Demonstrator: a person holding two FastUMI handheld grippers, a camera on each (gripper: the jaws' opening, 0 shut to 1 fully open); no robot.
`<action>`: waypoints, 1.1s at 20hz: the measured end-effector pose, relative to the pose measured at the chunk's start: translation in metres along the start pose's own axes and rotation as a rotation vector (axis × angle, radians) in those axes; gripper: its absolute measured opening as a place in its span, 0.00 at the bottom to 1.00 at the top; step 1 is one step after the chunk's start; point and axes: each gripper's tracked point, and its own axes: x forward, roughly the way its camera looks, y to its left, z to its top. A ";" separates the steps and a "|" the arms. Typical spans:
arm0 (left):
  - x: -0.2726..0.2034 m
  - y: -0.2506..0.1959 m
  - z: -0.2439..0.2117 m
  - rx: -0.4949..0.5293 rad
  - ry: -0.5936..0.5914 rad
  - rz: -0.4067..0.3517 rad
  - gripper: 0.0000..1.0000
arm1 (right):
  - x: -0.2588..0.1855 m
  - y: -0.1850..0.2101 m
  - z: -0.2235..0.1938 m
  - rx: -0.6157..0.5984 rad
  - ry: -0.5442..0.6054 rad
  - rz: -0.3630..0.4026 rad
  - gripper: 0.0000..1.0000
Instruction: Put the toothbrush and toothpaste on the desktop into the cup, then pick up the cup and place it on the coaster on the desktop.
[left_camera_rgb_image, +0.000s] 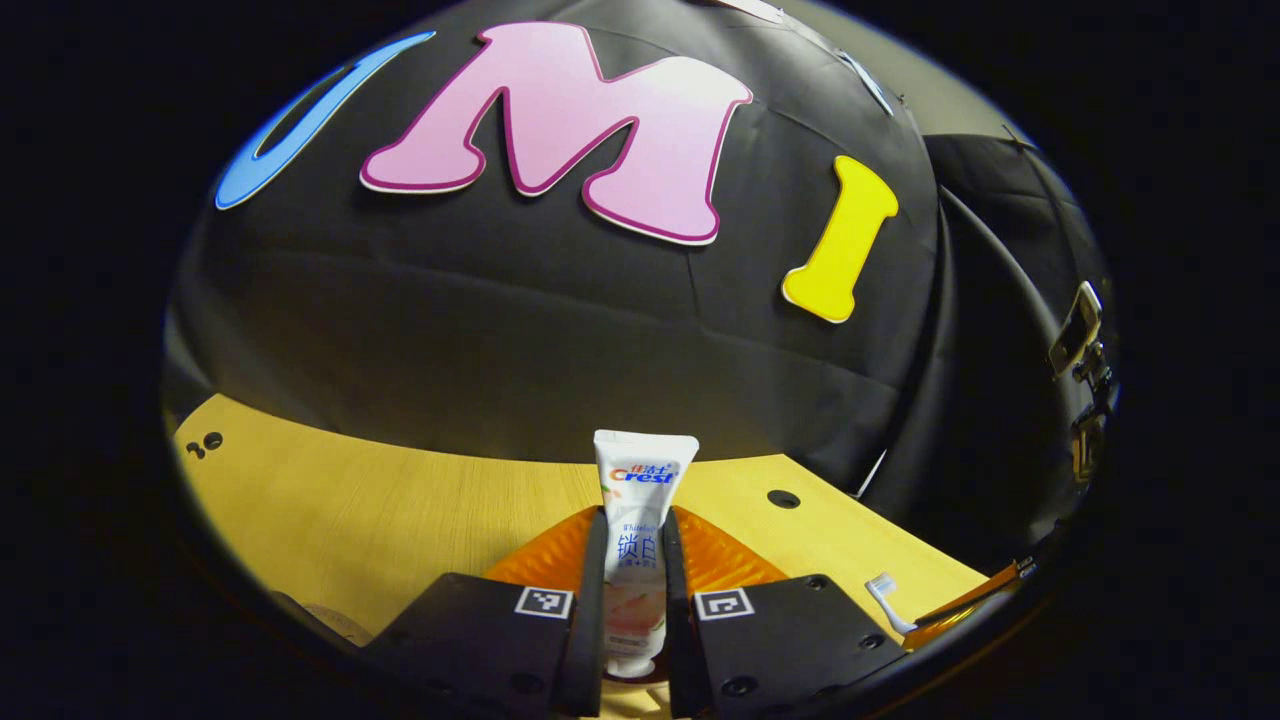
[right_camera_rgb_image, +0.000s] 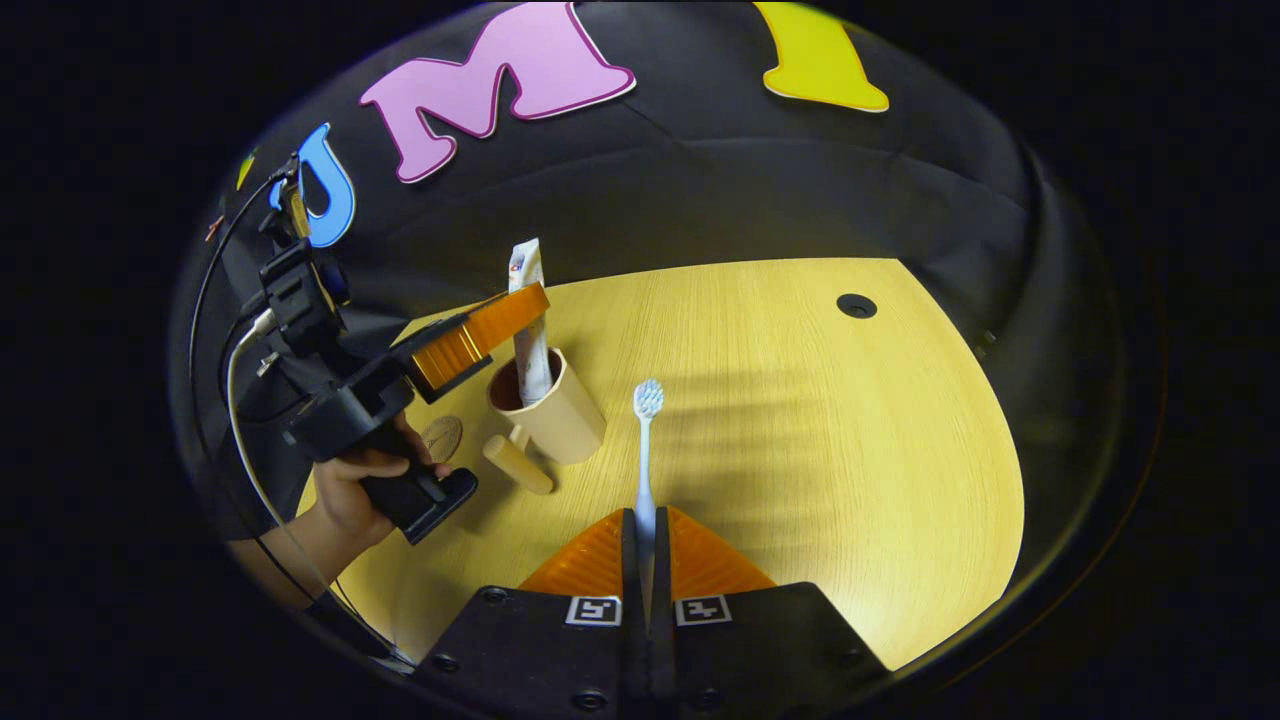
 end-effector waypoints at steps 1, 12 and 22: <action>0.000 0.002 -0.004 0.009 0.002 0.006 0.32 | 0.001 0.001 0.000 -0.005 0.001 0.003 0.05; -0.059 0.013 0.032 0.070 -0.026 0.077 0.98 | -0.004 0.035 0.020 0.007 -0.070 0.059 0.05; -0.188 0.052 0.043 -0.024 -0.041 0.219 0.97 | -0.007 0.084 0.075 -0.007 -0.237 0.146 0.05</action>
